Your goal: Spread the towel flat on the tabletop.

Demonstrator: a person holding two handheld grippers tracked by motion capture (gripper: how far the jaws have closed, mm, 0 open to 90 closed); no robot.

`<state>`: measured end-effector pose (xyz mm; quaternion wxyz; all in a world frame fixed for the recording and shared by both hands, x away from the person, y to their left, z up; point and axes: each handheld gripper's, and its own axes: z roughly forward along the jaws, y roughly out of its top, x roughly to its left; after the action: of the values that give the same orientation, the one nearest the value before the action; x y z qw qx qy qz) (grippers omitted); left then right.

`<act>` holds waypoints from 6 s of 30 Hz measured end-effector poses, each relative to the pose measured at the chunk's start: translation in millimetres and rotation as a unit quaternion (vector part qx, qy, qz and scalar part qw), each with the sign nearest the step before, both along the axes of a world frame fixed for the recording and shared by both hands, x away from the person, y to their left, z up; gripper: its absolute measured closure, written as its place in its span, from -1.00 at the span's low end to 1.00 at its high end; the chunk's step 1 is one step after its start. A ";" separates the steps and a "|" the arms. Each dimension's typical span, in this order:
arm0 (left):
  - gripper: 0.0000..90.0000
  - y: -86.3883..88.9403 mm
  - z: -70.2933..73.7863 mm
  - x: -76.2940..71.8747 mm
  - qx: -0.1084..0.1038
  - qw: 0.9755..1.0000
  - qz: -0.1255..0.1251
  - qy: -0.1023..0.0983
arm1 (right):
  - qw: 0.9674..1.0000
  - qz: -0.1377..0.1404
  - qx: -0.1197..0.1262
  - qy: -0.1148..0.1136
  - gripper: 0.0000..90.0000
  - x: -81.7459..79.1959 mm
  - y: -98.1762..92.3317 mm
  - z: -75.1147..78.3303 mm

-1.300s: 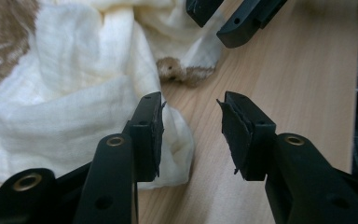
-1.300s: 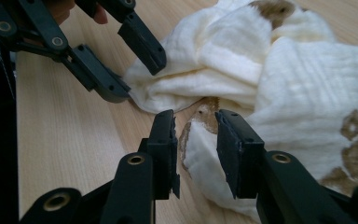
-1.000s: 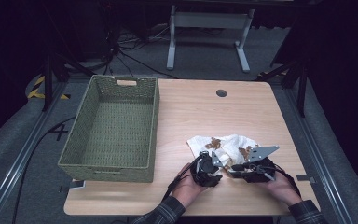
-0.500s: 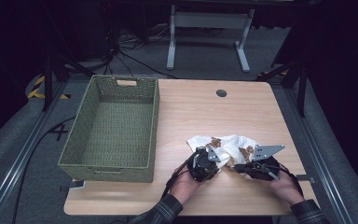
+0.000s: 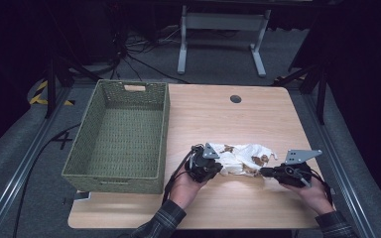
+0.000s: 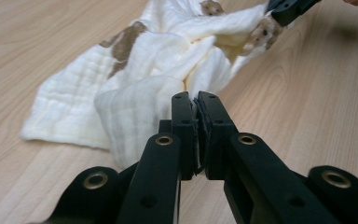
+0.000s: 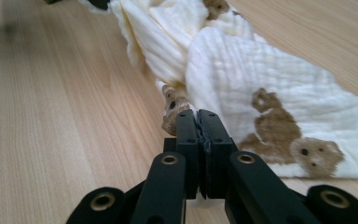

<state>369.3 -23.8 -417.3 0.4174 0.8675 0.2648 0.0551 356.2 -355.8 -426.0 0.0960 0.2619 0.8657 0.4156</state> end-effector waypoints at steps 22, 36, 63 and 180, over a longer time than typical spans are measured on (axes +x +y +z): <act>0.92 15.9 -5.8 23.9 0.050 0.997 0.067 -0.005 | 0.998 -0.061 0.004 0.008 0.96 9.6 -49.9 1.5; 0.61 12.8 -4.2 26.7 0.040 0.997 0.071 -0.005 | 0.997 -0.078 -0.015 0.014 0.66 17.5 -51.3 -3.3; 0.43 -14.3 -27.2 20.5 0.093 0.995 0.018 0.019 | 0.997 0.014 -0.067 0.034 0.48 8.9 18.2 -22.6; 0.52 21.2 -11.0 -16.4 0.041 0.999 0.013 0.031 | 0.999 -0.037 0.008 0.033 0.68 -33.5 -56.9 -4.7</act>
<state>353.0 -2.6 -428.3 0.3724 0.8816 0.2867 0.0445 322.7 -412.7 -430.7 0.0804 0.3087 0.8546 0.4098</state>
